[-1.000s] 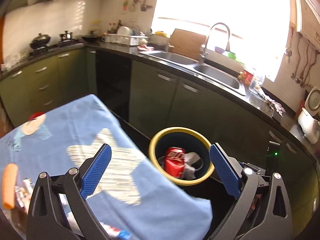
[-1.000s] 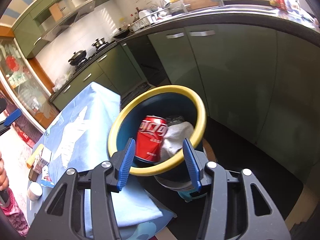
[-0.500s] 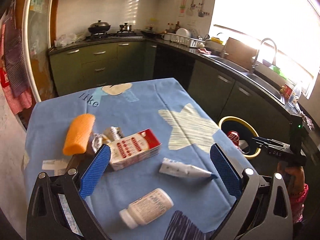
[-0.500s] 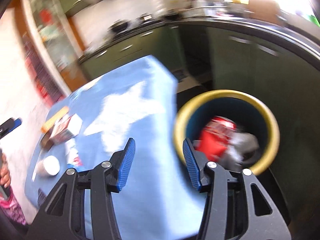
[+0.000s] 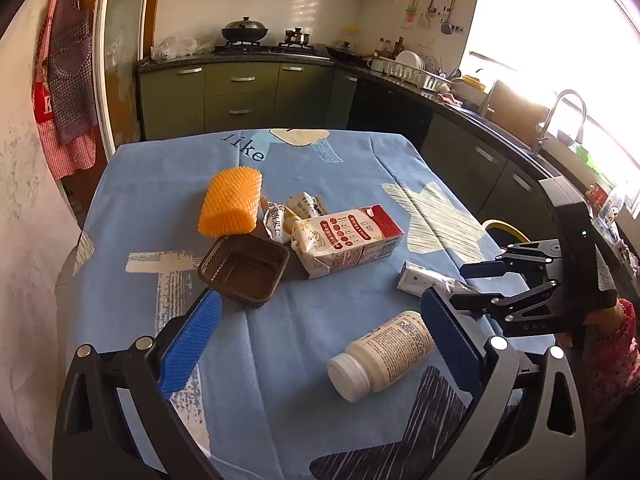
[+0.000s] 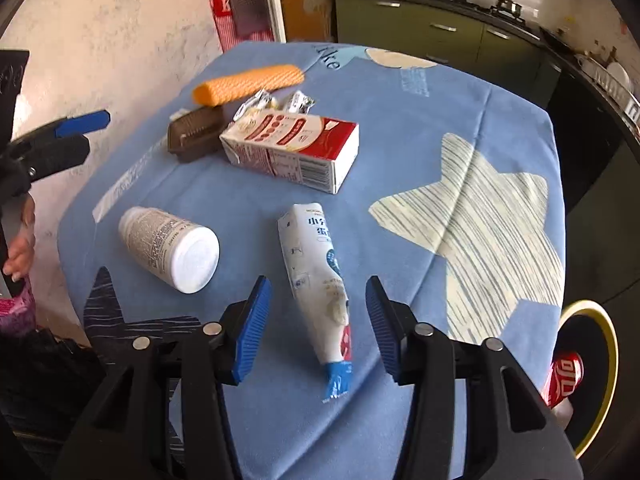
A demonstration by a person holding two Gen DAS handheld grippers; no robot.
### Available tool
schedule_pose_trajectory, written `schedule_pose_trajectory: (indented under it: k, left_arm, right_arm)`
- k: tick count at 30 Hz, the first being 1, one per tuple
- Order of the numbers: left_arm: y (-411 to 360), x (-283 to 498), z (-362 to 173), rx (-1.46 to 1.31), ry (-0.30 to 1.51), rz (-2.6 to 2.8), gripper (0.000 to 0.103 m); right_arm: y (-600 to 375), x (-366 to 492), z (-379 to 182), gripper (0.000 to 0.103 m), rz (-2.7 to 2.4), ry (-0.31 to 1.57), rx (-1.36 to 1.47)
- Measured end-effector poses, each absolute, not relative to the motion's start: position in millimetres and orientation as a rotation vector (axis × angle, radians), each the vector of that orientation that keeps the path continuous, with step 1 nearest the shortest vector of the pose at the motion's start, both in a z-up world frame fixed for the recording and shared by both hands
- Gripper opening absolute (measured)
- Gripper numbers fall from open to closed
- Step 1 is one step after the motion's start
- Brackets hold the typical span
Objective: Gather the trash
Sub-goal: 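Grasp the white tube with the right gripper, then carry the white tube to the bin and release it with the right gripper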
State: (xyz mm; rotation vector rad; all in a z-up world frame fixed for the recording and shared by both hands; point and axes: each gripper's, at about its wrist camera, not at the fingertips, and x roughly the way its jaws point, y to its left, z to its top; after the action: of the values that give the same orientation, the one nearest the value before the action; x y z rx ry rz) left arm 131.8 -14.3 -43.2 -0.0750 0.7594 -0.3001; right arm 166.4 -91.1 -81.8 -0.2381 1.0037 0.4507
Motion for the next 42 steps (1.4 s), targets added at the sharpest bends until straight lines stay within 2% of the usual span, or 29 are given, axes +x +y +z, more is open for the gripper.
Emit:
schedule_pose_trajectory:
  k: [12, 14, 16, 17, 25, 34, 42]
  left_arm:
    - [-5.5, 132.1, -47.6, -0.113, 0.766, -0.305, 0.098]
    - [-5.5, 132.4, -47.7, -0.113, 0.765, -0.305, 0.098]
    - [-5.5, 132.6, -48.1, -0.112, 0.765, -0.305, 0.098]
    - [-5.4, 132.0, -47.8, -0.112, 0.765, -0.304, 0.098]
    - [-10.5, 131.7, -46.2, -0.106, 0.761, -0.318, 0.098]
    - [-21.8, 129.8, -38.4, -0.086, 0.745, -0.344, 0.098]
    - [-36.5, 134.7, -39.7, -0.073, 0.762, -0.367, 0.098]
  right_arm:
    - [-82.6, 180.2, -98.8, 0.047, 0.433, 1.054, -0.287]
    - [-84.2, 181.3, -100.8, 0.041, 0.427, 1.063, -0.282]
    - [-86.1, 182.6, -101.4, 0.028, 0.417, 1.060, -0.271]
    - [-87.2, 182.4, -101.7, 0.026, 0.416, 1.060, -0.264]
    - [-101.1, 170.5, -89.6, 0.024, 0.415, 1.023, -0.192]
    - [-214.8, 154.6, -52.3, 0.024, 0.145, 0.936, -0.007]
    - [-339.7, 141.0, -72.5, 0.024, -0.186, 0.936, 0.156]
